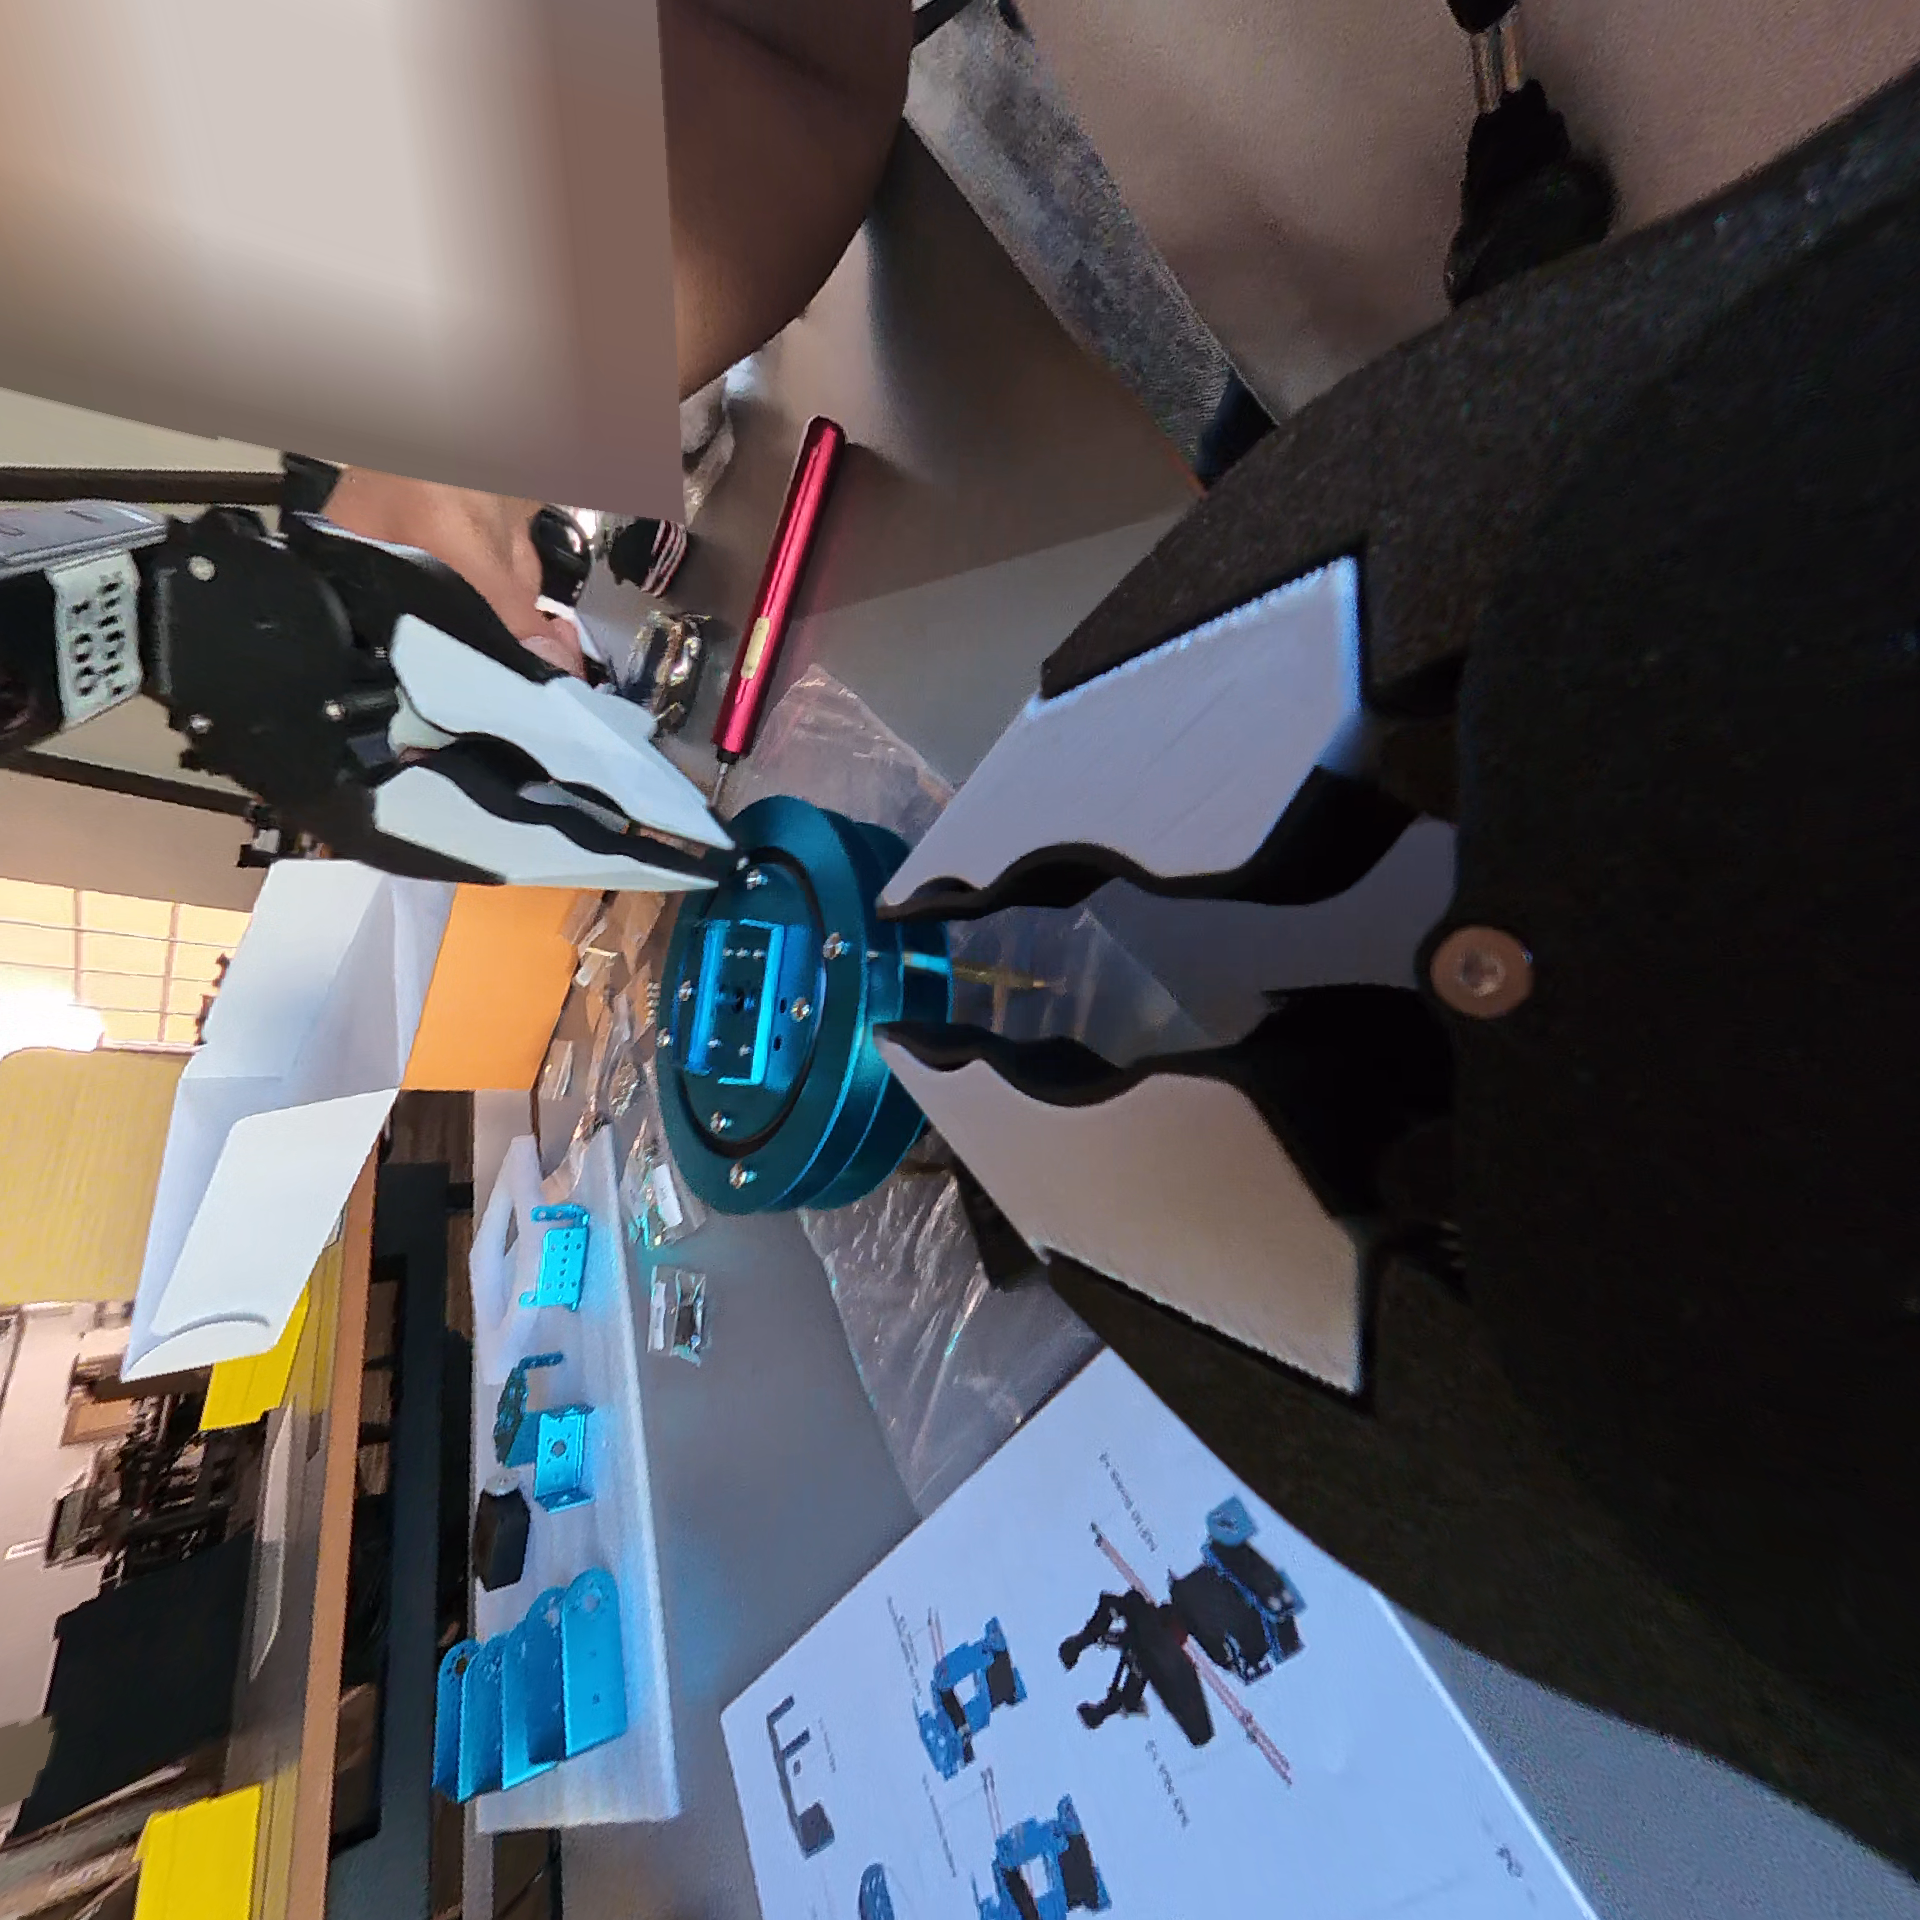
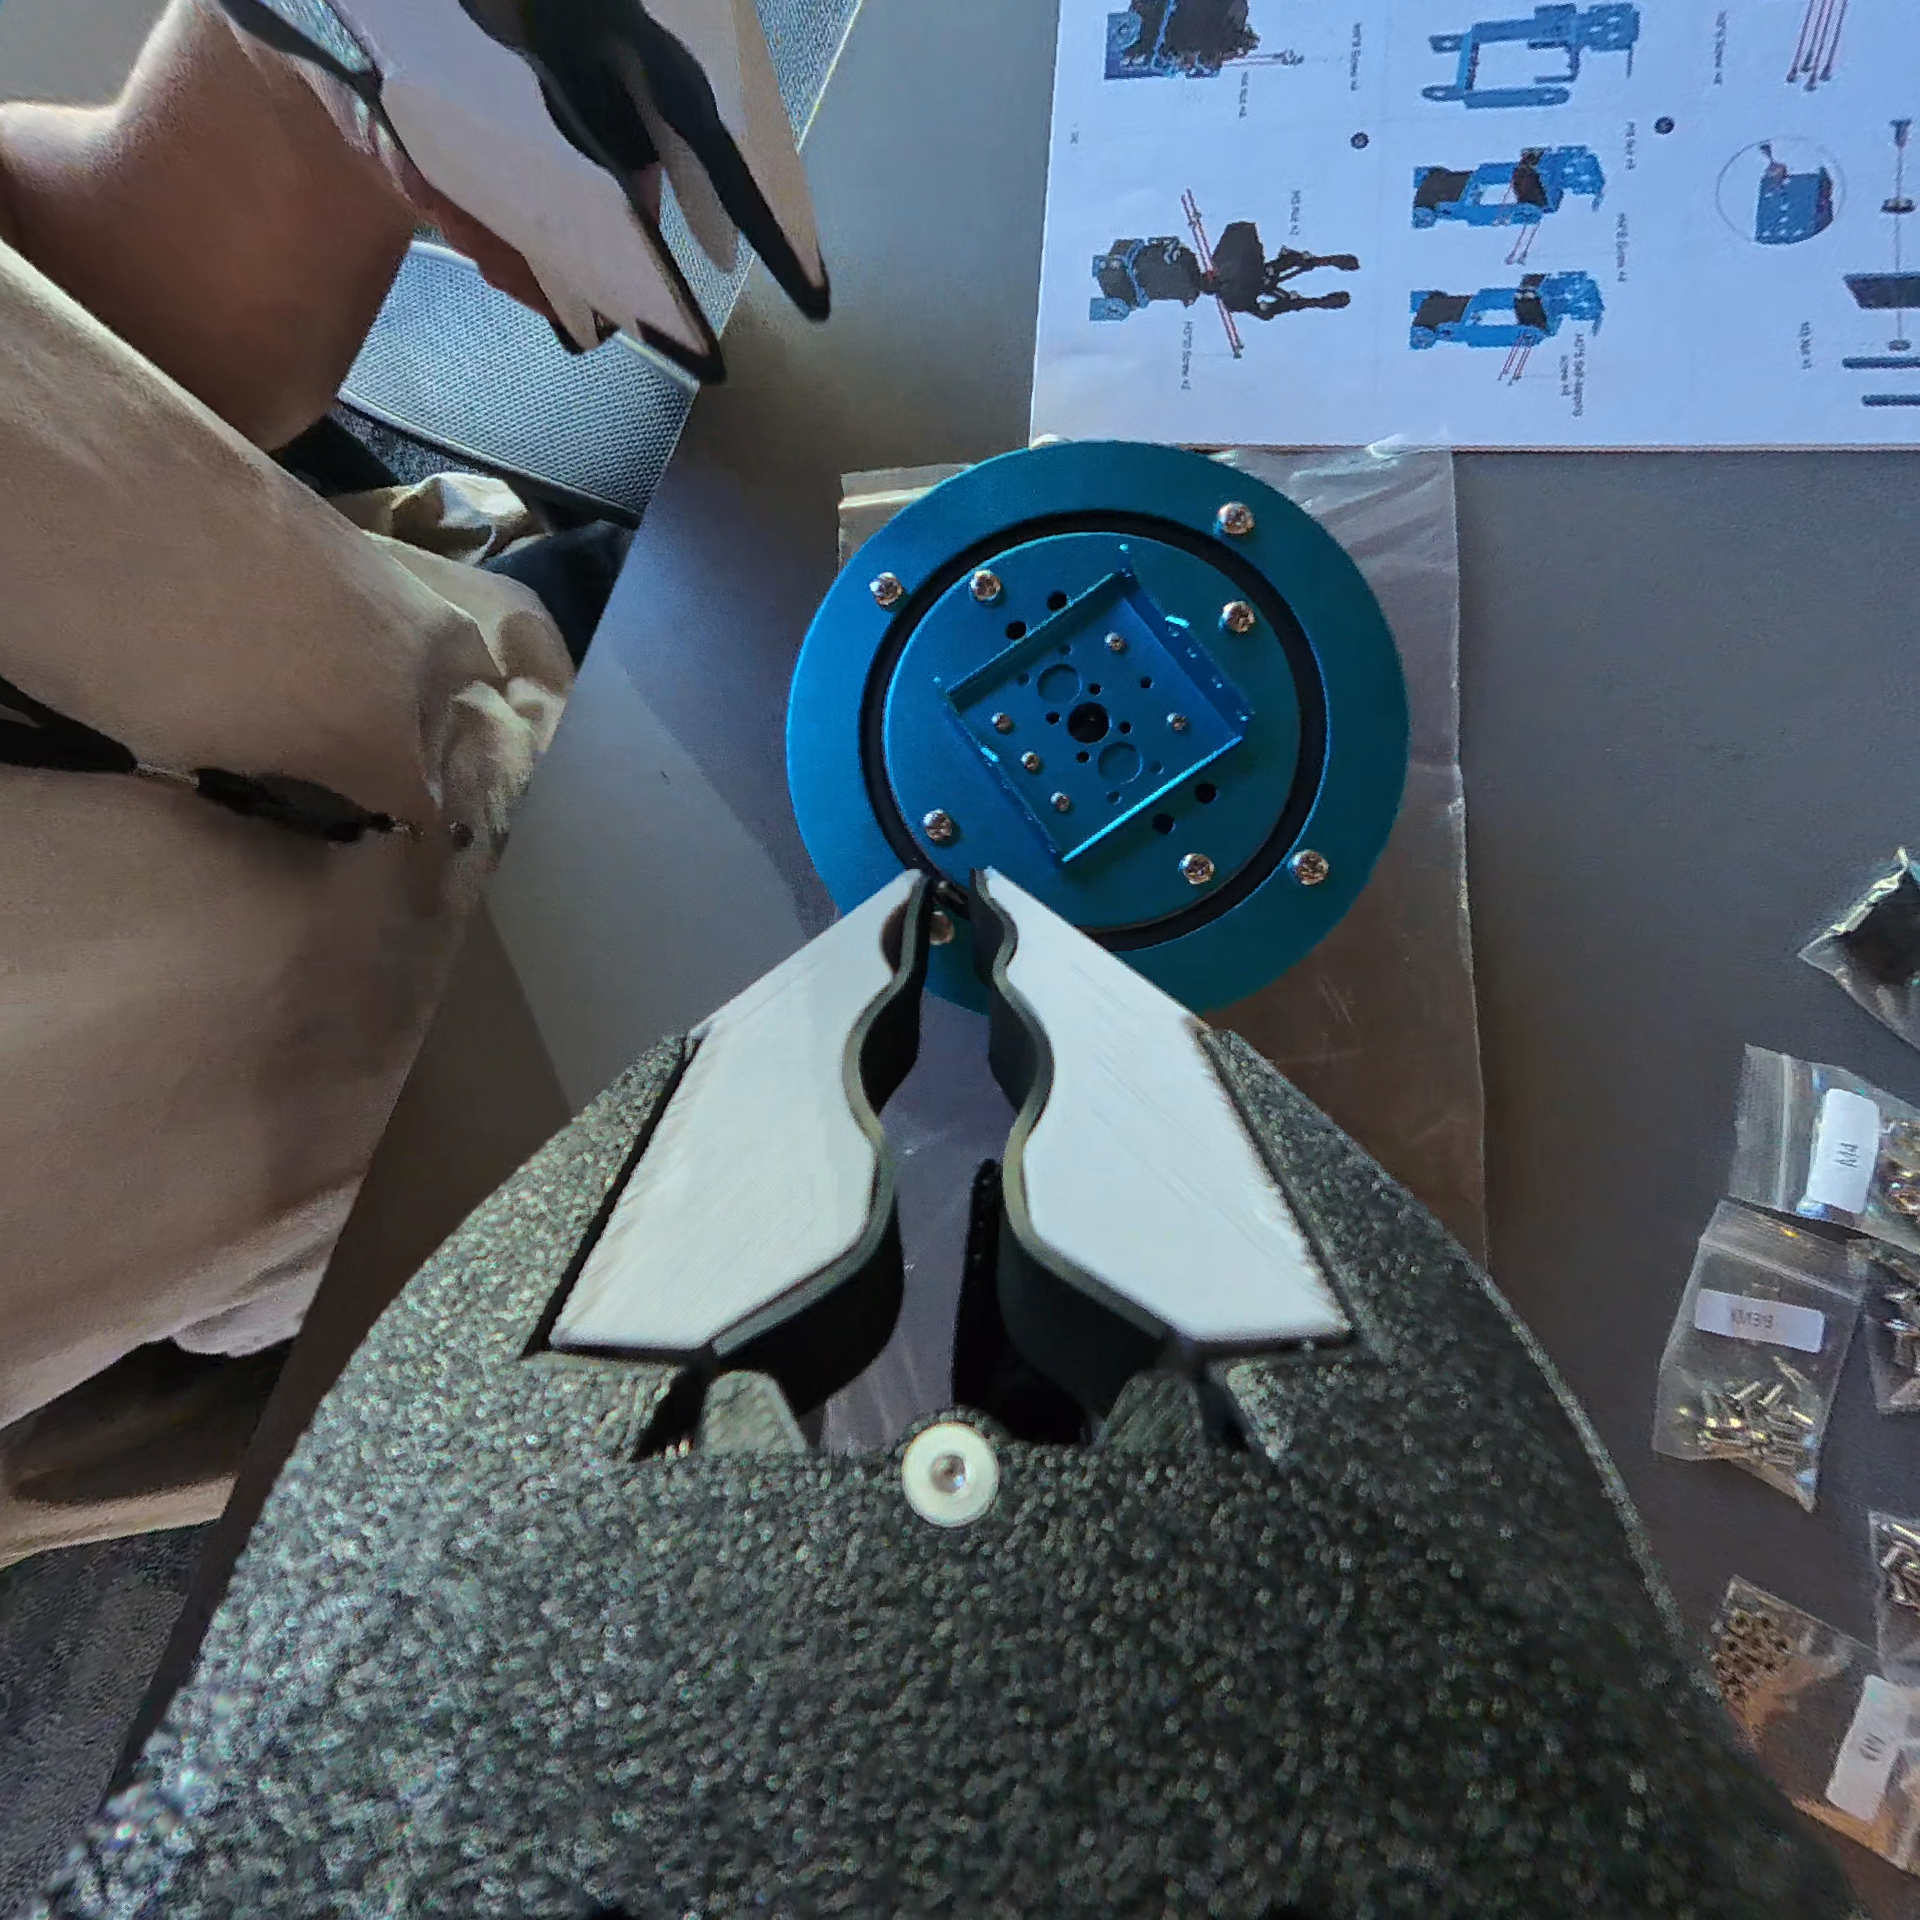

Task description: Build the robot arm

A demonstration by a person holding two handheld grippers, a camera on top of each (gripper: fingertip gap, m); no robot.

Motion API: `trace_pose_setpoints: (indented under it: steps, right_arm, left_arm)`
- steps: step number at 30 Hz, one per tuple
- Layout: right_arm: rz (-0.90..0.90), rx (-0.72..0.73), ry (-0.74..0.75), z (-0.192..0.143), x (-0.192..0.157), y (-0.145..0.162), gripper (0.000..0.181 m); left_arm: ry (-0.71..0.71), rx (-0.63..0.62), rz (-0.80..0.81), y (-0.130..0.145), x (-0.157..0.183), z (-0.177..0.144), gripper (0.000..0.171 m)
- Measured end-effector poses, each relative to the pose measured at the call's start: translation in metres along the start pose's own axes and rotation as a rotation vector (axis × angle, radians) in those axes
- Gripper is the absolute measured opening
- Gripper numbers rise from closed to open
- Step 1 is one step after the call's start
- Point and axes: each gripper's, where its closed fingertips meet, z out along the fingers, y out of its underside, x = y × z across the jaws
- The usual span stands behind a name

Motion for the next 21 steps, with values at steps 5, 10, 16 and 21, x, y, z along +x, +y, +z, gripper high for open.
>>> trace_pose_setpoints:
  steps: [5, 10, 16, 21]
  right_arm:
    - [0.034, 0.007, 0.012, 0.005, 0.002, -0.003, 0.000]
    - [0.011, 0.004, 0.015, 0.003, 0.003, -0.003, 0.000]
    - [0.017, 0.058, 0.035, -0.012, 0.006, -0.008, 0.000]
    - [0.029, 0.022, 0.058, -0.011, 0.002, -0.009, 0.006]
  left_arm:
    - [0.031, -0.036, 0.011, 0.015, 0.012, -0.005, 0.018]
    - [0.029, -0.024, 0.003, 0.016, 0.014, -0.008, 0.018]
    - [-0.001, -0.004, 0.009, 0.010, 0.010, -0.008, 0.018]
    - [-0.014, 0.002, 0.001, 0.008, 0.008, -0.008, 0.018]
